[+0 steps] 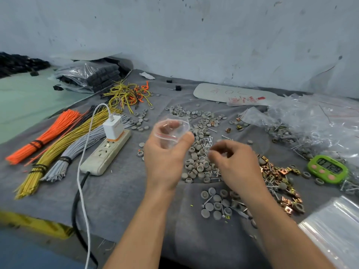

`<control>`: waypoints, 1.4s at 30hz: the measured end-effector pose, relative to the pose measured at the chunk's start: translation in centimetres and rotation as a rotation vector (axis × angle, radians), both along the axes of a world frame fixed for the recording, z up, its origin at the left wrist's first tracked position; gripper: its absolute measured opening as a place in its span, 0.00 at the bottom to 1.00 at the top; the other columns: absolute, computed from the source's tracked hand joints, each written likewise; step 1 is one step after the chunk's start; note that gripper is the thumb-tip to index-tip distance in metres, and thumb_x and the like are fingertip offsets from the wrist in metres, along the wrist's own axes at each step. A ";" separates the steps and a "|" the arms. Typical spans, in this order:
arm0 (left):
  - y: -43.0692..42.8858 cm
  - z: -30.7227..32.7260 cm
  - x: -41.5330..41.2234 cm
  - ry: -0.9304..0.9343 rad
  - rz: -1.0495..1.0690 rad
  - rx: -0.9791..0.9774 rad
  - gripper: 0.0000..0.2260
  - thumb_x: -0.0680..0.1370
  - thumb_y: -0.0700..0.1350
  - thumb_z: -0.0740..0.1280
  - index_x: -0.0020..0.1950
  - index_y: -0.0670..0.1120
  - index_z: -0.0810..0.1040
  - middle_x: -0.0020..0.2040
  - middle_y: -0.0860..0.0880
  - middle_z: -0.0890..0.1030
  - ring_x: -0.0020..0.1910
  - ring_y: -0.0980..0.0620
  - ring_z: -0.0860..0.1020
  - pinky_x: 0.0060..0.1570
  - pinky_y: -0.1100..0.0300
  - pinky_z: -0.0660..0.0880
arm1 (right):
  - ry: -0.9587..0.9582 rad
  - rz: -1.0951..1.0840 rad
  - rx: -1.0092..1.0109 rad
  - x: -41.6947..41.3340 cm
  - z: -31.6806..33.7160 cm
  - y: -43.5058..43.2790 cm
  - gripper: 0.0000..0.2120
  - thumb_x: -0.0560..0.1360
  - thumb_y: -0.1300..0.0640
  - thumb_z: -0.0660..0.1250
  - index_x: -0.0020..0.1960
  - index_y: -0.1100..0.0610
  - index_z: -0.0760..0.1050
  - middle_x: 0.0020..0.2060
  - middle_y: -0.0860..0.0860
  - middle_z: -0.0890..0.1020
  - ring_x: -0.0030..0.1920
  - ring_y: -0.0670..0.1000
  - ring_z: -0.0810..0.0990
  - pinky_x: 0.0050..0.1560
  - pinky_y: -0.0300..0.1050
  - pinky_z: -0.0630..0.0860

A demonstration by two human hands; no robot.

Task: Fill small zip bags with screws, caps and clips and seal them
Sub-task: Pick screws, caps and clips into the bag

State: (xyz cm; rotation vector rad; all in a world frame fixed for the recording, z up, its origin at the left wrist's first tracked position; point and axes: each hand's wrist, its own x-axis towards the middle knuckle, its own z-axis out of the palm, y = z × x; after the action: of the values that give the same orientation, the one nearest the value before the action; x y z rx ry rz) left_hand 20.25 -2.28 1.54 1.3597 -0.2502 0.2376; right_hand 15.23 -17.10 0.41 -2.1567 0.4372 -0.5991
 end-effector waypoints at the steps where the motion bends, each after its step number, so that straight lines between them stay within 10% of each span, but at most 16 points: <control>1: 0.0 -0.2 -0.1 -0.074 0.081 0.159 0.15 0.68 0.52 0.76 0.53 0.55 0.80 0.51 0.60 0.83 0.52 0.62 0.80 0.51 0.65 0.76 | -0.086 0.007 0.111 0.3 0.6 0.1 0.03 0.73 0.51 0.76 0.42 0.44 0.84 0.36 0.39 0.84 0.36 0.39 0.80 0.40 0.40 0.75; 5: -0.5 -0.8 -0.3 -0.264 0.200 0.592 0.19 0.68 0.45 0.77 0.55 0.57 0.77 0.49 0.63 0.75 0.52 0.60 0.72 0.51 0.61 0.70 | -0.305 0.180 0.504 0.9 3.1 1.4 0.05 0.66 0.53 0.78 0.42 0.47 0.87 0.44 0.44 0.86 0.46 0.41 0.81 0.53 0.43 0.77; 14: -0.9 -1.2 0.0 -0.191 0.034 0.701 0.20 0.69 0.47 0.75 0.58 0.56 0.73 0.52 0.58 0.78 0.54 0.53 0.75 0.49 0.57 0.71 | -0.007 0.269 0.223 1.2 3.2 2.5 0.15 0.73 0.60 0.76 0.38 0.38 0.87 0.72 0.44 0.76 0.71 0.38 0.71 0.74 0.48 0.68; 22: -0.2 -1.1 0.1 -0.104 0.002 0.607 0.22 0.66 0.46 0.78 0.54 0.61 0.74 0.52 0.60 0.80 0.55 0.58 0.77 0.49 0.66 0.70 | -0.097 -0.028 0.258 0.8 1.2 -0.1 0.15 0.75 0.62 0.72 0.37 0.43 0.86 0.36 0.40 0.87 0.37 0.40 0.84 0.43 0.40 0.79; 27: -0.2 -1.0 0.3 -0.108 0.007 0.616 0.25 0.66 0.43 0.76 0.58 0.62 0.77 0.54 0.61 0.81 0.57 0.59 0.77 0.51 0.70 0.69 | 0.291 0.136 -0.255 0.1 -0.4 1.2 0.10 0.72 0.55 0.73 0.50 0.42 0.85 0.37 0.39 0.83 0.40 0.40 0.80 0.44 0.37 0.75; 33: -0.6 -1.0 0.1 -0.124 -0.048 0.642 0.28 0.66 0.42 0.74 0.64 0.61 0.79 0.58 0.63 0.80 0.59 0.65 0.75 0.52 0.80 0.64 | 0.267 0.184 -0.525 -0.3 -1.0 2.2 0.07 0.72 0.57 0.70 0.42 0.47 0.73 0.40 0.46 0.79 0.48 0.56 0.81 0.47 0.48 0.70; 42: -1.6 -1.2 -0.3 -0.127 -0.109 0.712 0.29 0.64 0.42 0.68 0.62 0.64 0.74 0.57 0.62 0.80 0.55 0.61 0.77 0.51 0.68 0.70 | -0.213 -0.071 0.241 -0.6 0.1 0.1 0.06 0.72 0.51 0.77 0.38 0.42 0.85 0.33 0.39 0.85 0.33 0.38 0.81 0.37 0.35 0.74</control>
State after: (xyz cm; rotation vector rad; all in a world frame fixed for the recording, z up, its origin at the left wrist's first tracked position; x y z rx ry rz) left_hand 19.96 -3.90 0.37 2.0295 -0.5488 0.1452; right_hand 14.62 -17.00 0.52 -1.8337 0.4461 -0.7664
